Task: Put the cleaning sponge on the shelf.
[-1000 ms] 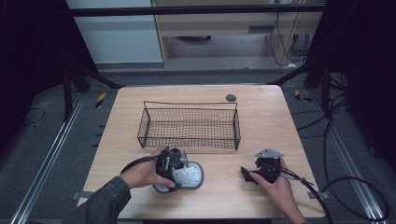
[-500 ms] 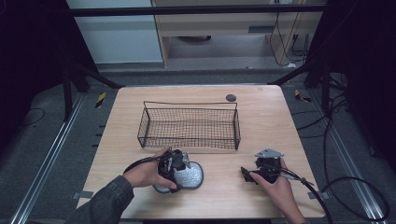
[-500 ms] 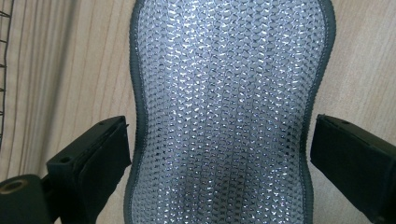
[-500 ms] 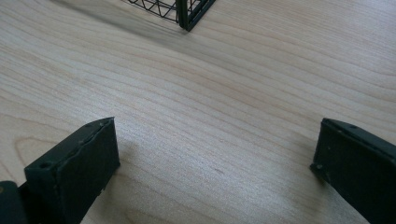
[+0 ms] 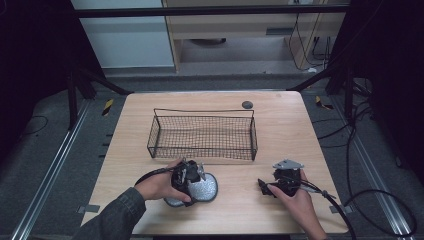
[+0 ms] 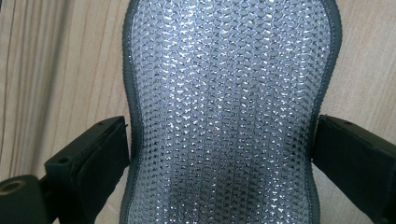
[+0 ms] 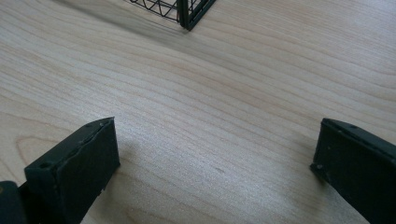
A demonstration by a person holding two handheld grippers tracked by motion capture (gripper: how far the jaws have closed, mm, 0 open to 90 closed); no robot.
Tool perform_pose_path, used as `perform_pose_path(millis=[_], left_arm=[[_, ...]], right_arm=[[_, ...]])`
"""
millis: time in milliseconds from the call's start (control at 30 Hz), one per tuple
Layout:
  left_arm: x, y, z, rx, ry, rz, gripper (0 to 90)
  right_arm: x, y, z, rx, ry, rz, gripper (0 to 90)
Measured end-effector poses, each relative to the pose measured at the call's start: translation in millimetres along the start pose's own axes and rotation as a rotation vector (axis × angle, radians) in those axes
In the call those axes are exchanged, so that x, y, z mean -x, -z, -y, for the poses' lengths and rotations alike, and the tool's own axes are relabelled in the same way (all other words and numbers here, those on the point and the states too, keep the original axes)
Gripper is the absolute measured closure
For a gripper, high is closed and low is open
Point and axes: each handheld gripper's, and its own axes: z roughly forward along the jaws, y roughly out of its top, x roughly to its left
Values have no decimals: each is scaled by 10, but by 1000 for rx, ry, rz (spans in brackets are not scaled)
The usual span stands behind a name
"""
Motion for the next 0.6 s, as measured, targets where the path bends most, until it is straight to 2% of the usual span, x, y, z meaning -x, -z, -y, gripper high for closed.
perform_pose_path(millis=[600], left_arm=[[2,-49,-12,-3,3,5,22]], right_arm=[[-2,1,1,-1,0,0,4]])
